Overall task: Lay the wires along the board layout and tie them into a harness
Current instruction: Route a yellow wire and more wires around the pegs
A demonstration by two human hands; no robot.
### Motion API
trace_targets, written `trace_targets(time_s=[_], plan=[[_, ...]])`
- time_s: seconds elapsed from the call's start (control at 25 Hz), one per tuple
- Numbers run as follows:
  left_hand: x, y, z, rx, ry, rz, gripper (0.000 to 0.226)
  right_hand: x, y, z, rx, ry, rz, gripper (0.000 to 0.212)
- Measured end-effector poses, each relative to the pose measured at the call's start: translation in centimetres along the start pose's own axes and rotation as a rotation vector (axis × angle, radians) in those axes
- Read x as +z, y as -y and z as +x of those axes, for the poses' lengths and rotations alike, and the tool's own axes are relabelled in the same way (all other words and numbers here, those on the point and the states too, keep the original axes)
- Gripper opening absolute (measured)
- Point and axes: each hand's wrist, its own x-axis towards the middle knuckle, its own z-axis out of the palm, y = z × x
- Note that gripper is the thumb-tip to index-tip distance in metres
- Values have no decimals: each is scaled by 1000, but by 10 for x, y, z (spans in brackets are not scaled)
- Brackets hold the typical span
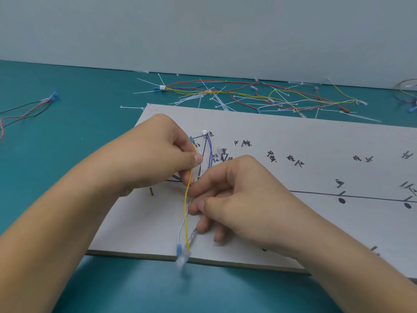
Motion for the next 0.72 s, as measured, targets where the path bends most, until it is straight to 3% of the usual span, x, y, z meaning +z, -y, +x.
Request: trace_targets(time_s=[0.44, 0.6, 0.72], plan=[[4, 0, -1, -18, 100, 18, 15, 0, -4, 3, -67, -70, -12, 9], [3, -2, -4, -12, 98, 35, 15, 6, -8, 4, -223, -199, -219, 12], [3, -4, -5, -21, 95, 35, 15, 11, -11, 4, -253, -203, -325, 17]])
